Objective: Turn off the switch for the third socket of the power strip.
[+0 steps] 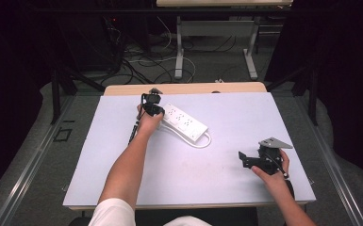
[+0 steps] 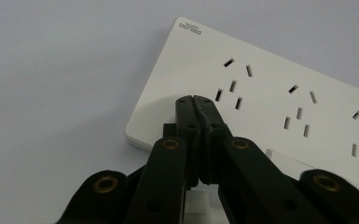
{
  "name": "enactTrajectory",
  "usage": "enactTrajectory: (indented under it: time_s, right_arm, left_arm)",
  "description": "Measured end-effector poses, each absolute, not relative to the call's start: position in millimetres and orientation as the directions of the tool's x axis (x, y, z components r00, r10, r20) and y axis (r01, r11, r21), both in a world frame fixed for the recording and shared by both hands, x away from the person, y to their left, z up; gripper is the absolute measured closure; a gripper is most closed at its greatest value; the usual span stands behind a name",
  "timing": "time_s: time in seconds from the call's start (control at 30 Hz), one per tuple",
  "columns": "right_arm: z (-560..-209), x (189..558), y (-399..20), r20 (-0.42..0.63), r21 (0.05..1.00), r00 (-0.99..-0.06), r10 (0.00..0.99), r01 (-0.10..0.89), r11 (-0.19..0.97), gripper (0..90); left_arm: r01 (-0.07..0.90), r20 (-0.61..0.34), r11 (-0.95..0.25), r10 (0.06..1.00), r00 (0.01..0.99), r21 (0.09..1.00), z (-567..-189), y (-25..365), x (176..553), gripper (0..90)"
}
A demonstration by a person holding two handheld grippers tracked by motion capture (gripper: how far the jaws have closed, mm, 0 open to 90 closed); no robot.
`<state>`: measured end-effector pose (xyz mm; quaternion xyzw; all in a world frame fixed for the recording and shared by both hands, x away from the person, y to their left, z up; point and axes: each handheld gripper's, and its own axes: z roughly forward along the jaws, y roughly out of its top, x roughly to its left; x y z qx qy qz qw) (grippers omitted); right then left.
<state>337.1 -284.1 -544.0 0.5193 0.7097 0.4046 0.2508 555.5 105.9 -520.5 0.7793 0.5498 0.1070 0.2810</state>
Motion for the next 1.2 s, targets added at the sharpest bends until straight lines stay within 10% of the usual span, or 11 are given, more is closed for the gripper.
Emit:
enactTrajectory:
  time_s: [1.2]
  right_arm:
    - [-545,338,-284,0.061,0.834,-0.342,0.938,0.533,0.14,5.4]
  left_arm:
    - [0.77,-0.17,-0.193,0.916,0.363,0.608,-506,111,552,63.9]
